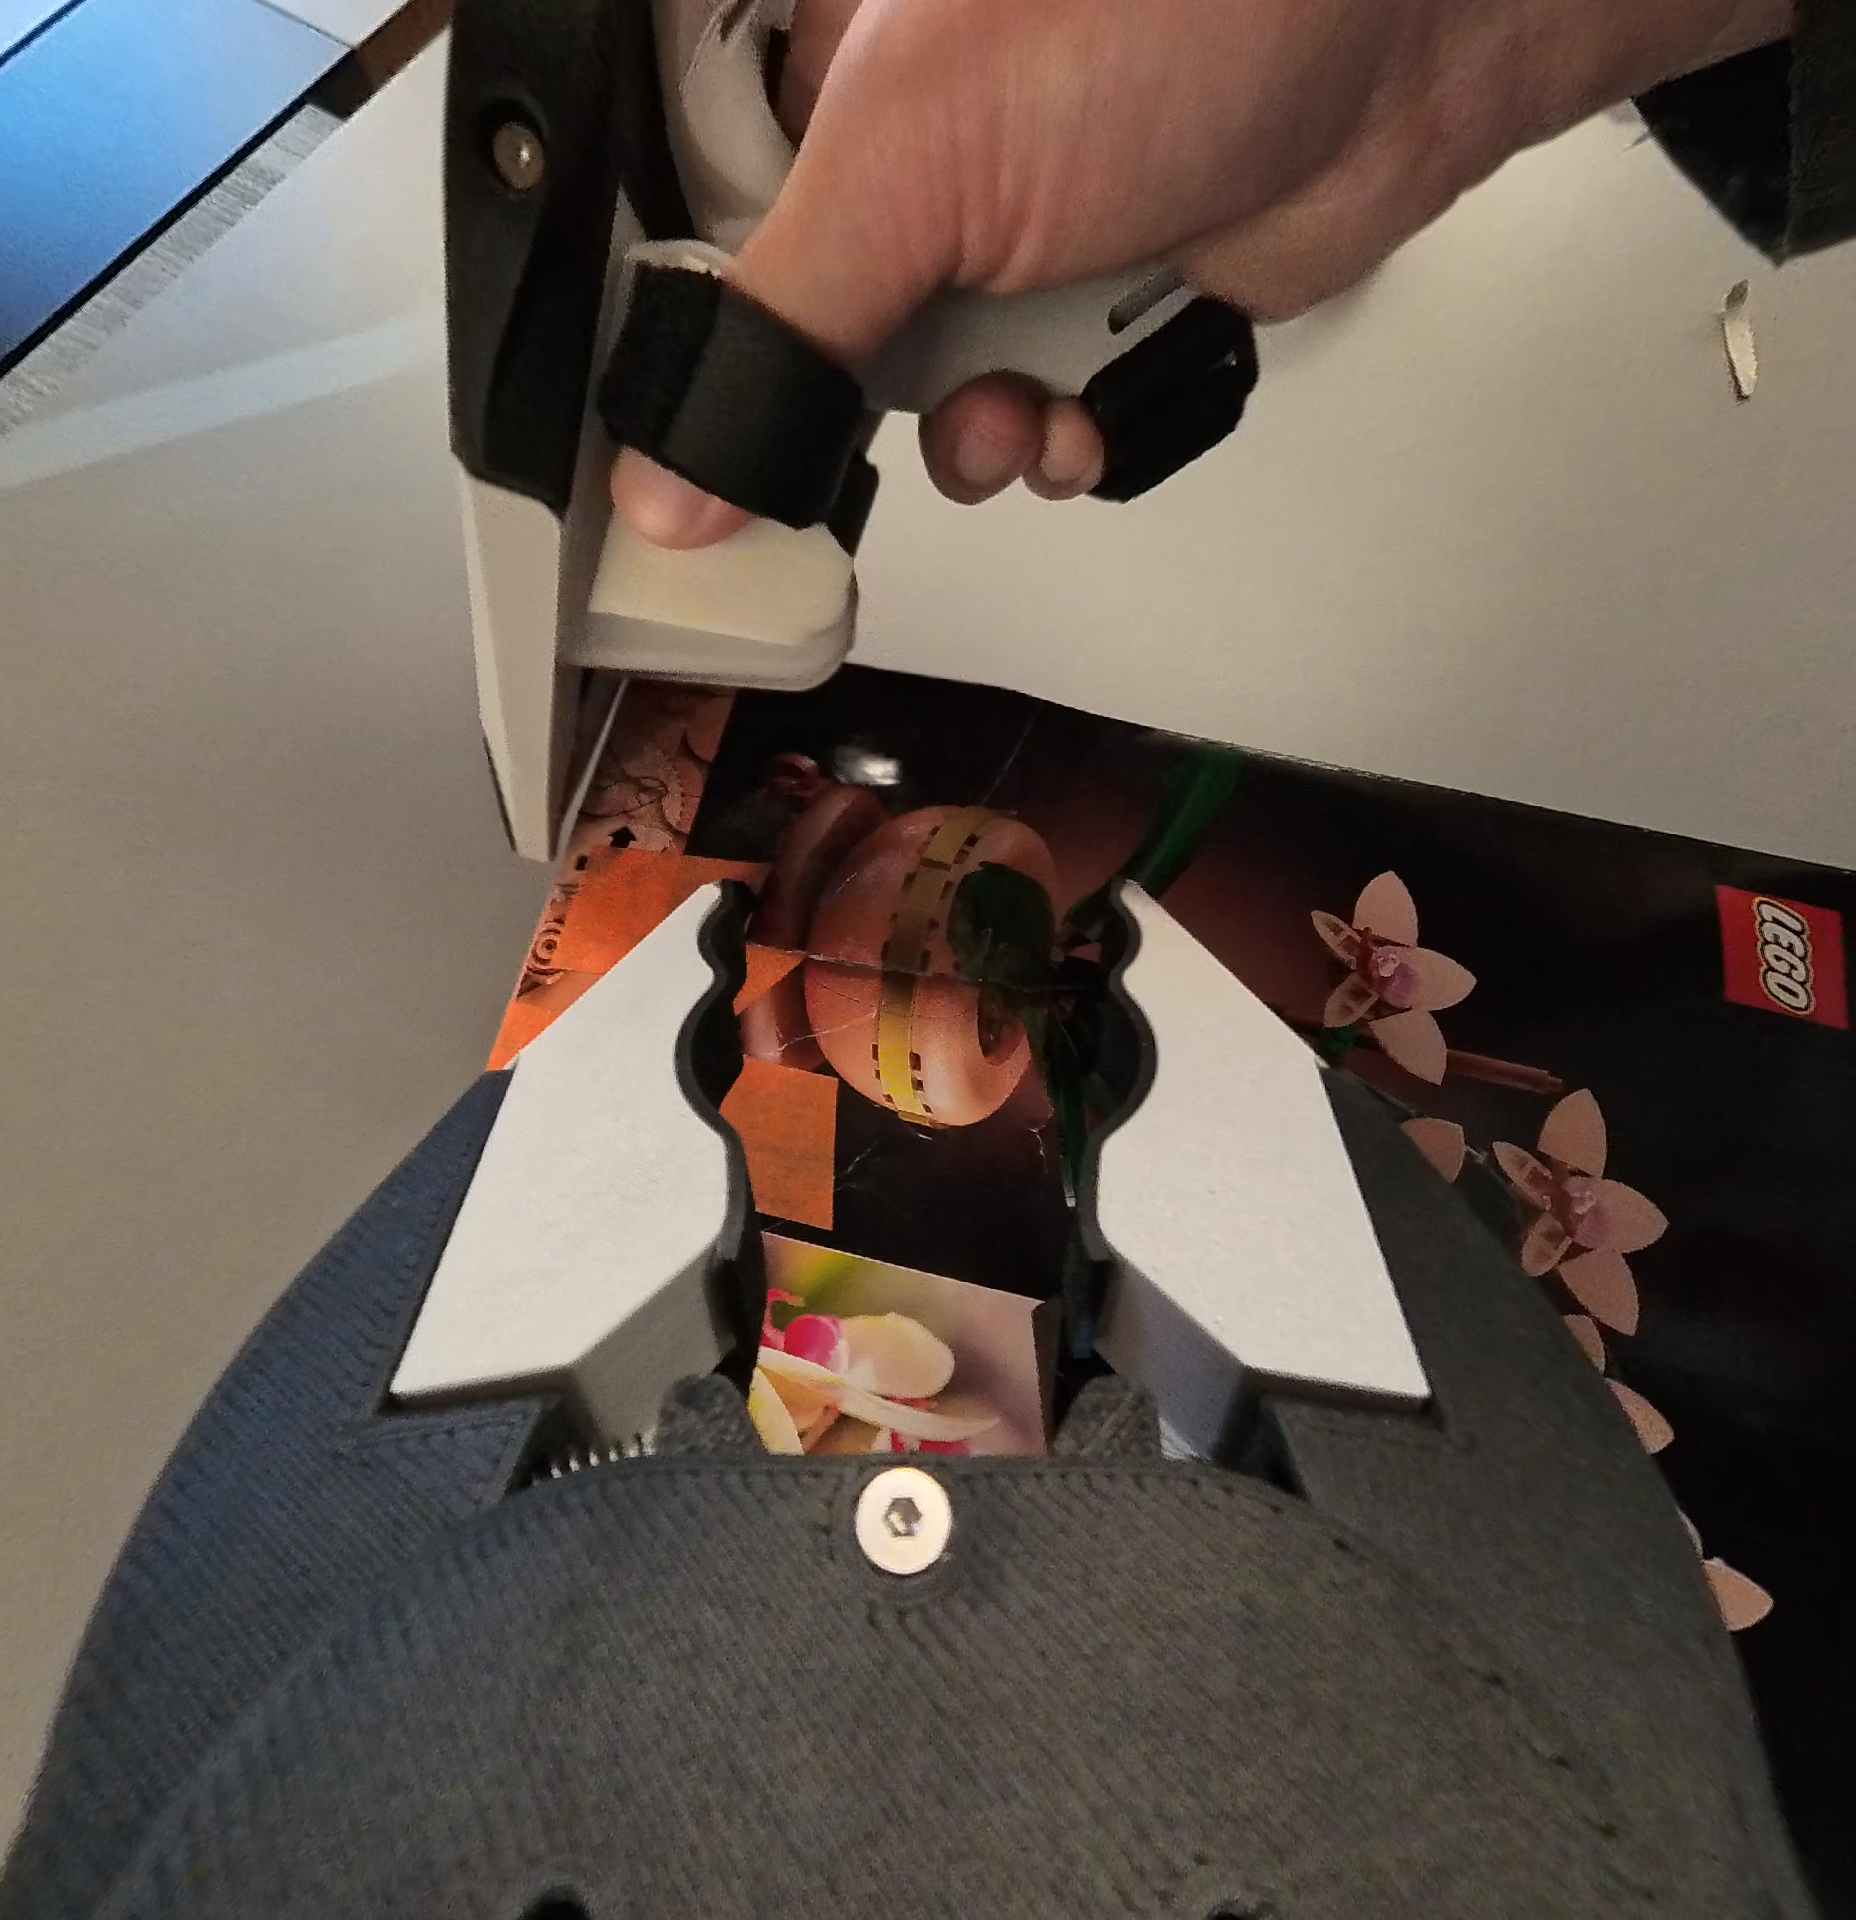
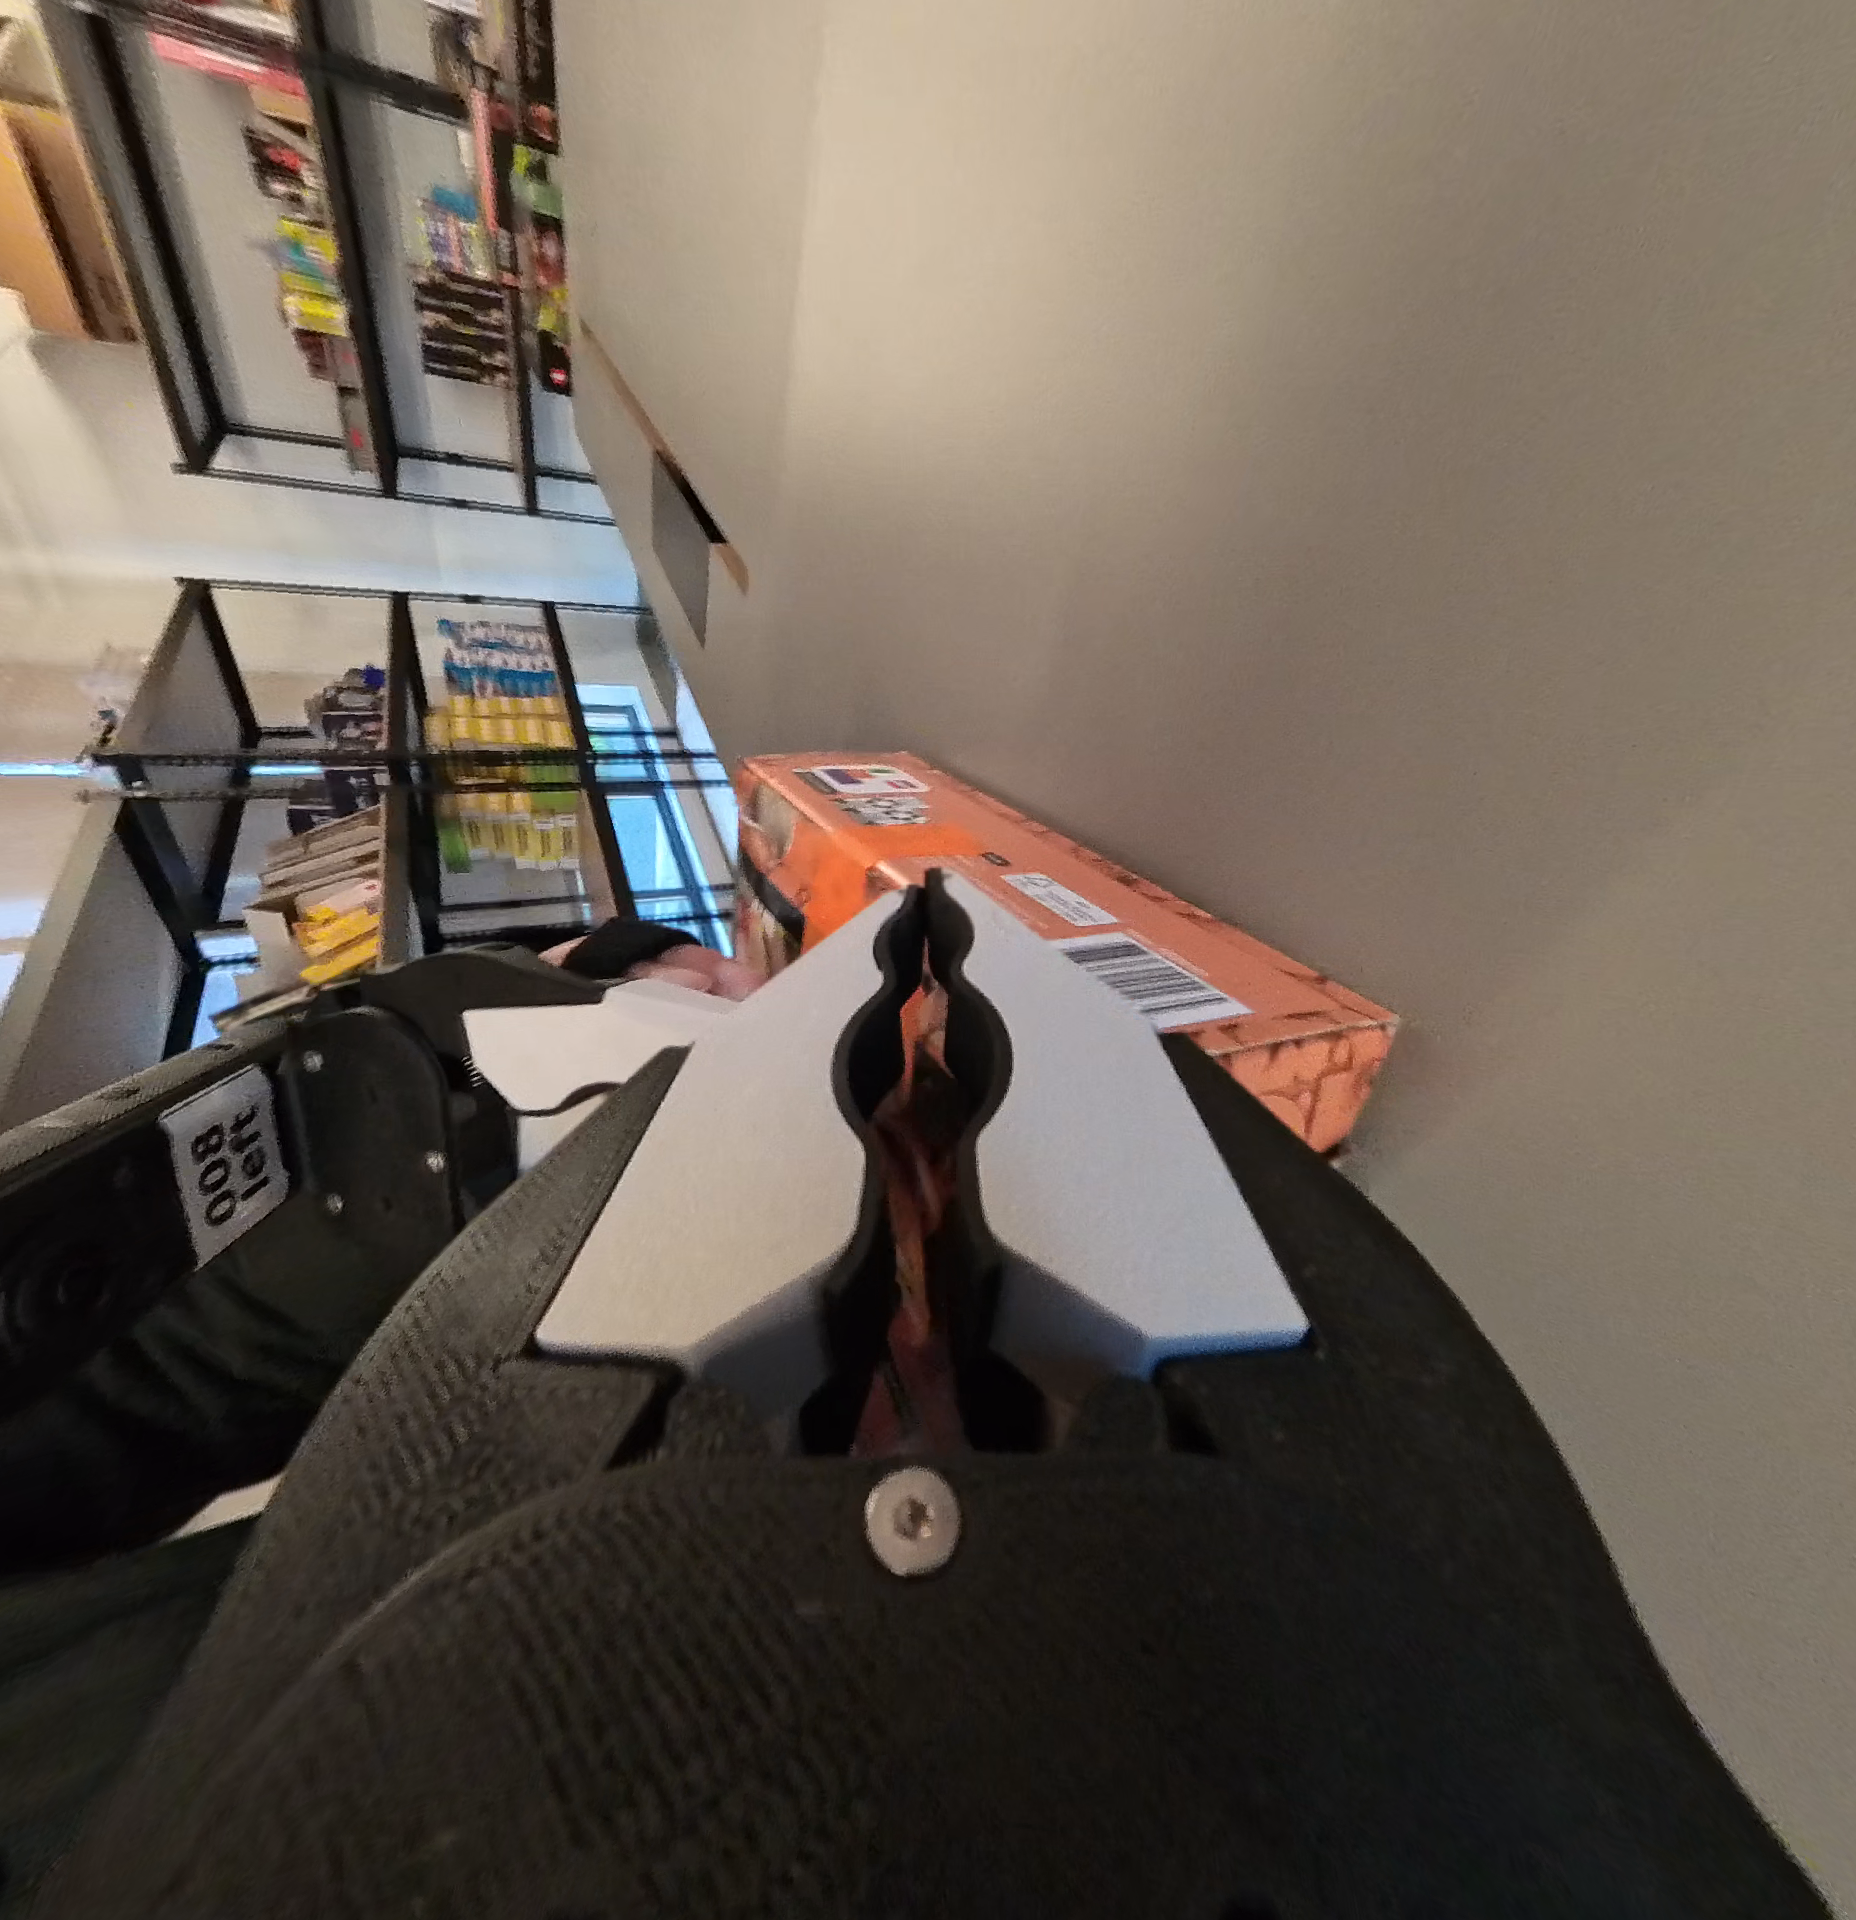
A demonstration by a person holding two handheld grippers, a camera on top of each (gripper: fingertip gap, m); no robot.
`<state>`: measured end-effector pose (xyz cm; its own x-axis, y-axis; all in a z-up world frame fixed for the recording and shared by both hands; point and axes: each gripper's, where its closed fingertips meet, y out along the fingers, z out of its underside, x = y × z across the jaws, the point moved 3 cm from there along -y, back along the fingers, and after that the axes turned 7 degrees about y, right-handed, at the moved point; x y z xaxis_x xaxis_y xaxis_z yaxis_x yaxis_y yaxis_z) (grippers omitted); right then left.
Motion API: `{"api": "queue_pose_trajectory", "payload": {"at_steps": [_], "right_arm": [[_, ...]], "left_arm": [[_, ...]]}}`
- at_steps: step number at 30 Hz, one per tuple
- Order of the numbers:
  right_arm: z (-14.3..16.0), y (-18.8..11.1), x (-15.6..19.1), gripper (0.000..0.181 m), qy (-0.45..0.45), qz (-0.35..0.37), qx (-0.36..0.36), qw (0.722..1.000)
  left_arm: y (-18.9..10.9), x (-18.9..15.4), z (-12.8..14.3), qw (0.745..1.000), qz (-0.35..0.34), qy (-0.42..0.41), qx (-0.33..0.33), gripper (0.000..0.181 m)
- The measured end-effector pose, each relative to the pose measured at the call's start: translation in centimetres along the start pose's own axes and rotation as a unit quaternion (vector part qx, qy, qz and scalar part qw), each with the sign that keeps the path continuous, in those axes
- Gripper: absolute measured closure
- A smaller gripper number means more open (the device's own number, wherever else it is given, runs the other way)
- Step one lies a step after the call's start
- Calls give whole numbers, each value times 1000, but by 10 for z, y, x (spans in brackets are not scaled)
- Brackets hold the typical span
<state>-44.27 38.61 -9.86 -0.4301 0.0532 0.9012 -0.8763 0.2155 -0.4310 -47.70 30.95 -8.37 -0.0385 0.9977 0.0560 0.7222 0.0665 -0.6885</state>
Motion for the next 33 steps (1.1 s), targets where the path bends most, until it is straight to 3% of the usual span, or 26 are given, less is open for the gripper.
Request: {"api": "queue_pose_trajectory", "payload": {"at_steps": [4, 8, 14, 19, 25, 33], "right_arm": [[4, -3, 31, 181, -59, -56, -22, 996], [23, 13, 12, 181, -62, 14, 65, 996], [7, 16, 10, 181, -57, 23, 26, 998], [4, -1, 27, 181, -50, -44, -21, 998], [19, 12, 23, 181, -36, -37, 38, 998], [15, 28, 18, 181, -20, -8, 59, 998]], "left_arm": [[0, 0, 0, 1000, -4, 1, -2, 114], [0, -1, 1, 1000, -5, 3, 3, 113], [0, -2, 1, 1000, -9, 1, -1, 112], [-8, -1, -2, 1000, -11, -21, 1, 116], [-36, -12, -14, 995, 7, -80, -61, 118], [-40, -29, 21, 993, -10, -114, -31, 117]]}}
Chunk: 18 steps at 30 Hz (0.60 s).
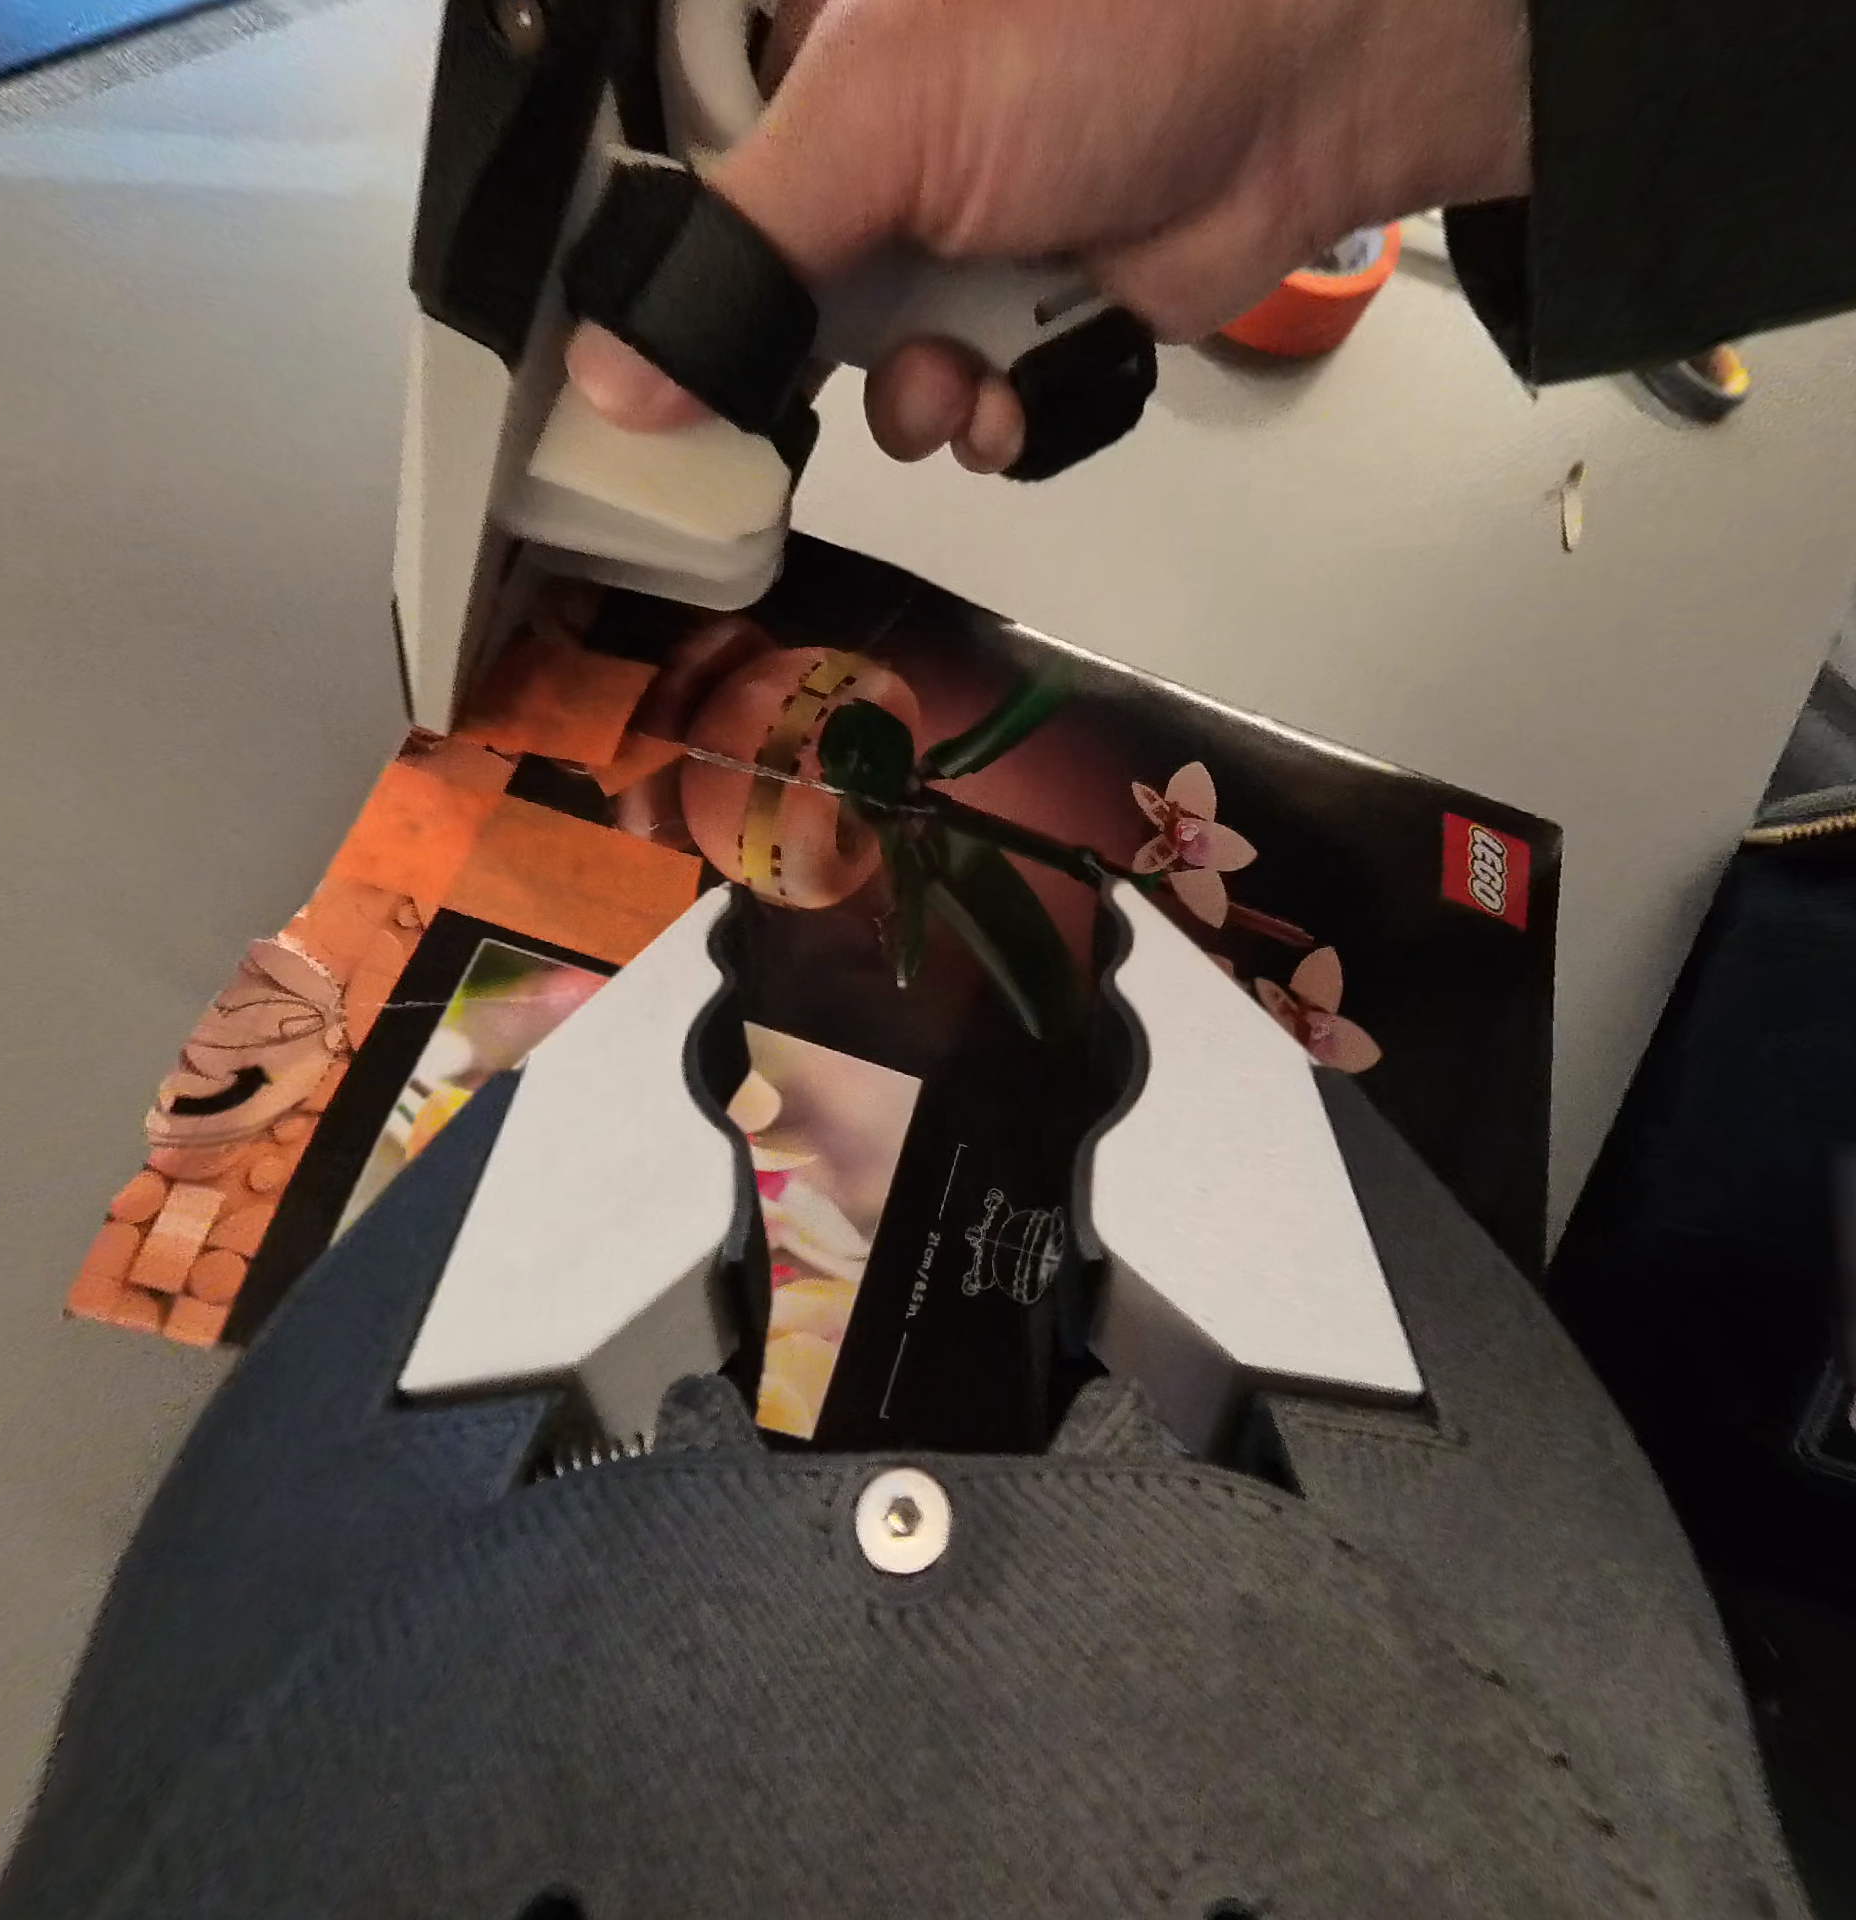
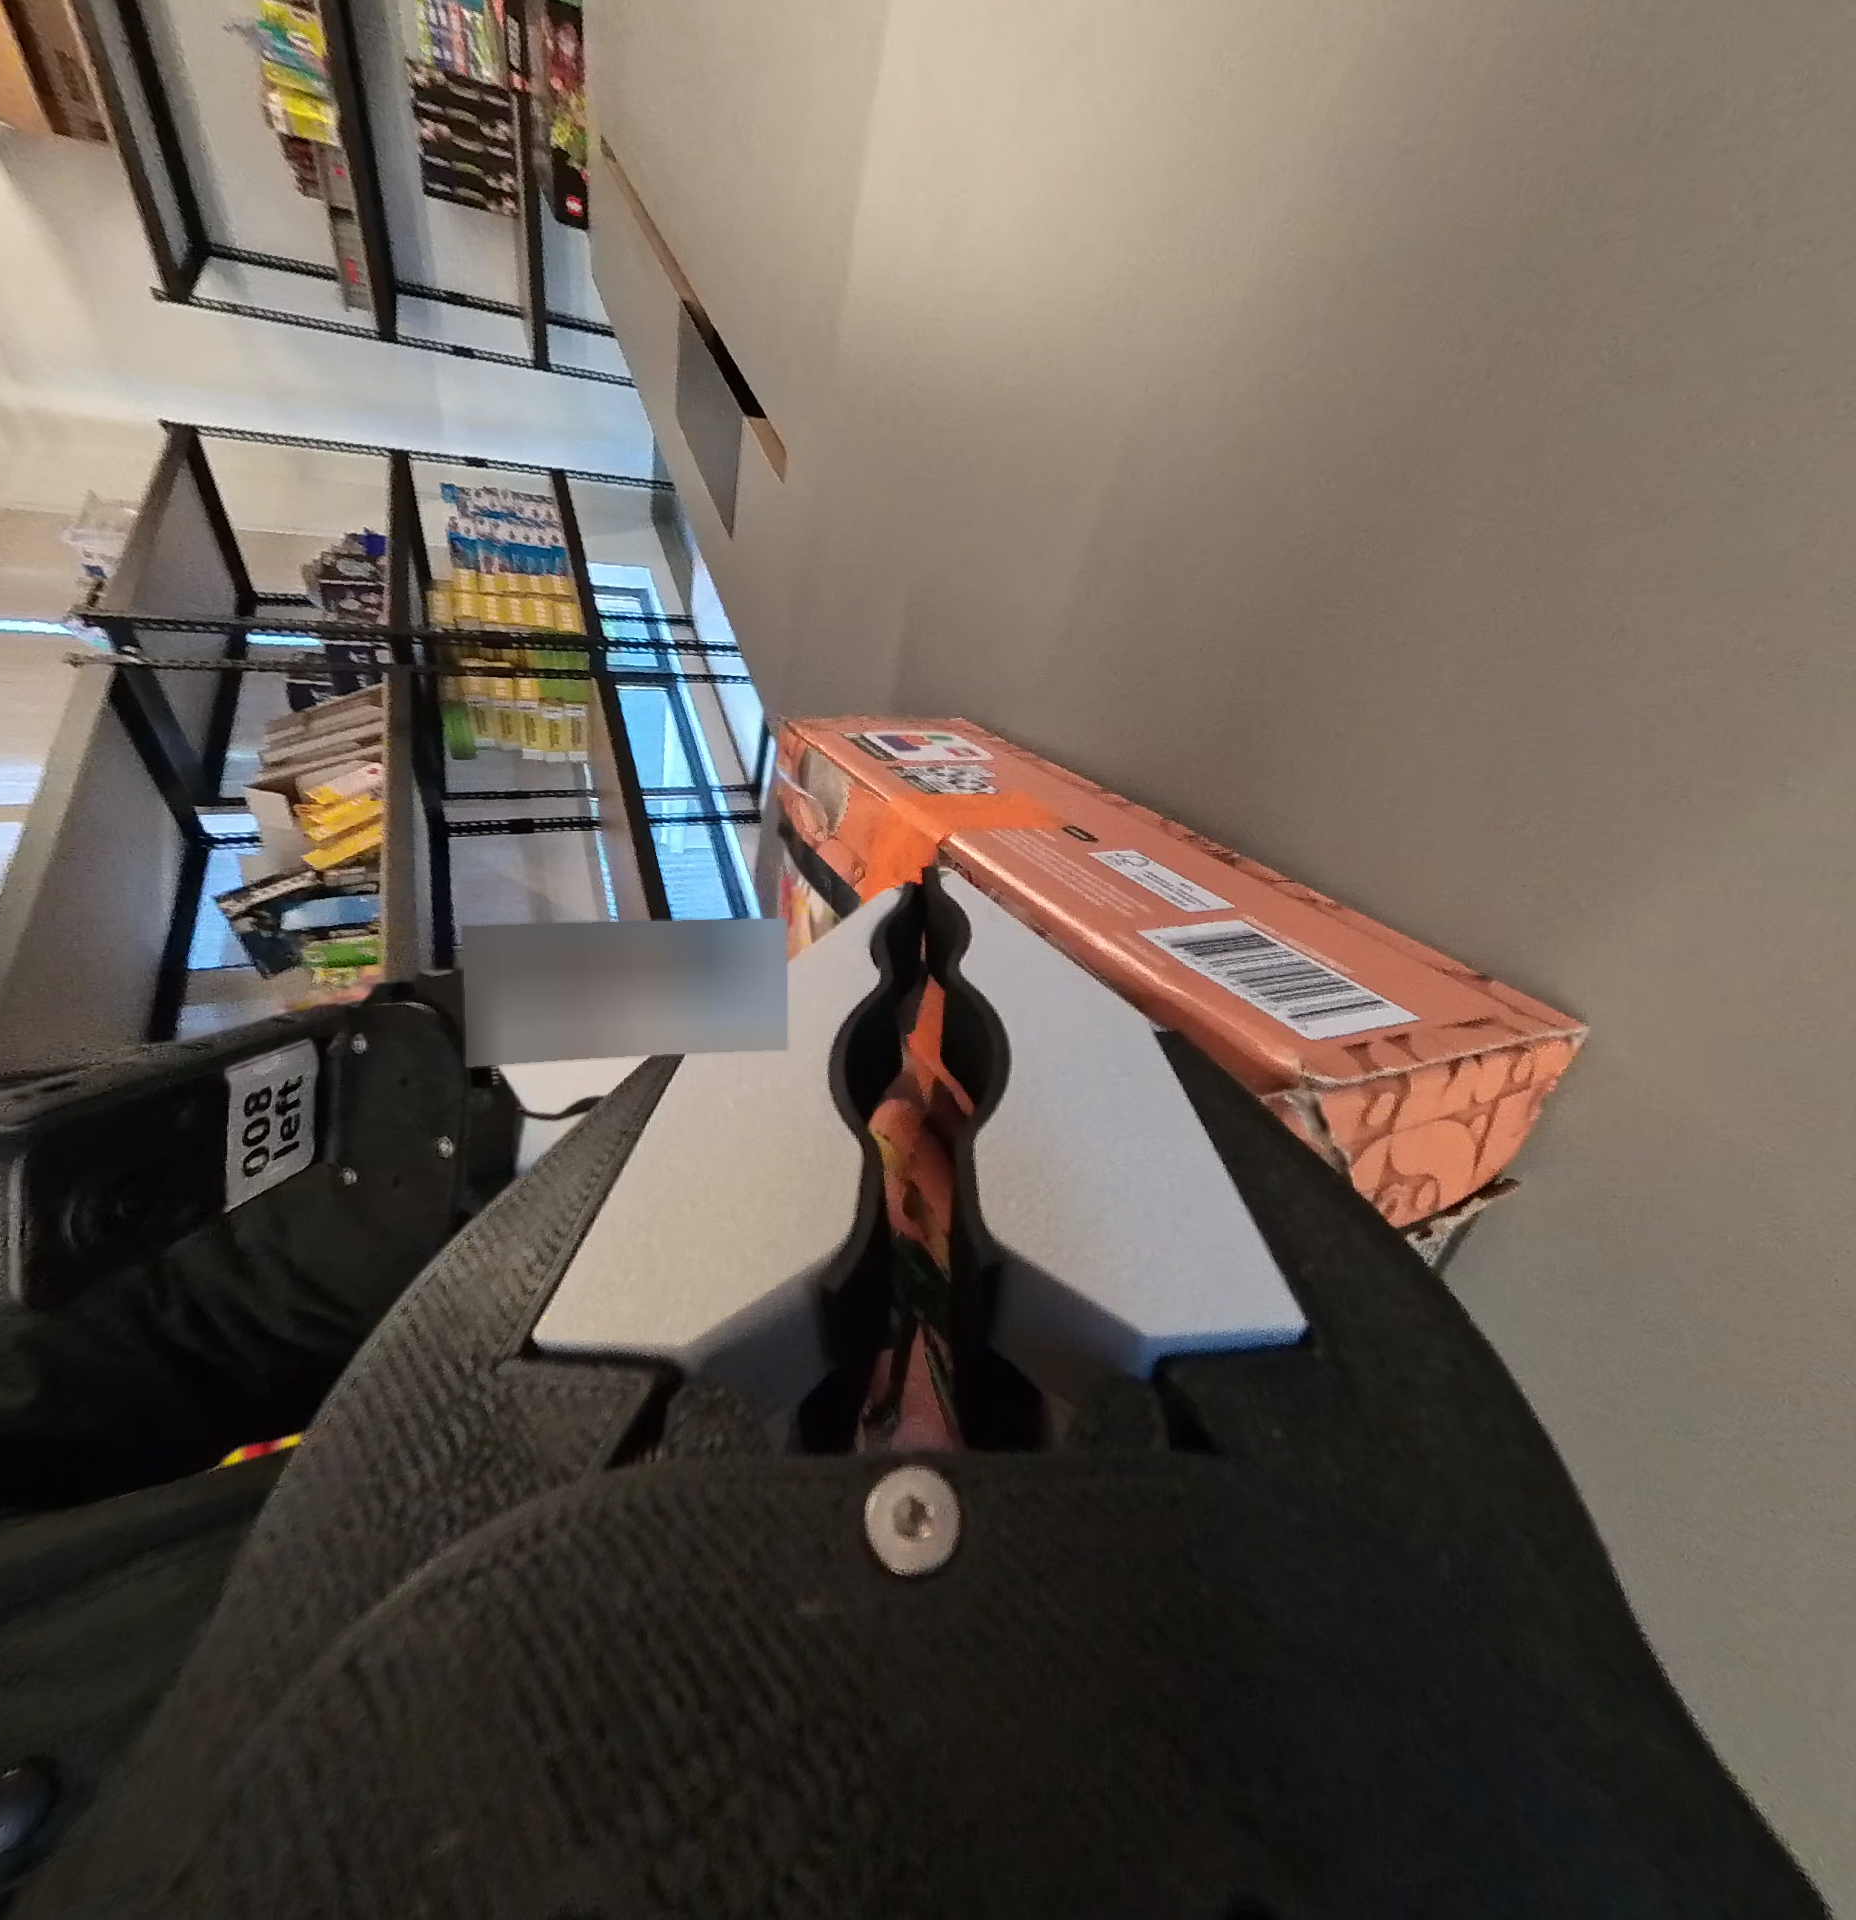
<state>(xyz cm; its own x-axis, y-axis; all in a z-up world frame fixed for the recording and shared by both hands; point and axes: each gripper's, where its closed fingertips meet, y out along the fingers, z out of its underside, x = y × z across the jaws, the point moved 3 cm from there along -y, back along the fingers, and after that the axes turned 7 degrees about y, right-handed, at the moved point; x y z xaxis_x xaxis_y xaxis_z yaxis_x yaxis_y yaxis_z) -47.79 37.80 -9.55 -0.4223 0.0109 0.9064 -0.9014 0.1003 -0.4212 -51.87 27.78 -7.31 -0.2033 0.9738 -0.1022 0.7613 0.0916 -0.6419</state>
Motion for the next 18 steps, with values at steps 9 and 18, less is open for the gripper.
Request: {"api": "queue_pose_trajectory", "payload": {"at_steps": [9, 18], "right_arm": [[-1, 6, 4, 181, -23, 40, -3, 999], [10, -8, 16, 181, -48, -2, -35, 998]], "left_arm": [[-2, 6, 3, 1000, -6, -4, -15, 131], [0, 2, 5, 1000, -12, 27, -8, 128]]}}
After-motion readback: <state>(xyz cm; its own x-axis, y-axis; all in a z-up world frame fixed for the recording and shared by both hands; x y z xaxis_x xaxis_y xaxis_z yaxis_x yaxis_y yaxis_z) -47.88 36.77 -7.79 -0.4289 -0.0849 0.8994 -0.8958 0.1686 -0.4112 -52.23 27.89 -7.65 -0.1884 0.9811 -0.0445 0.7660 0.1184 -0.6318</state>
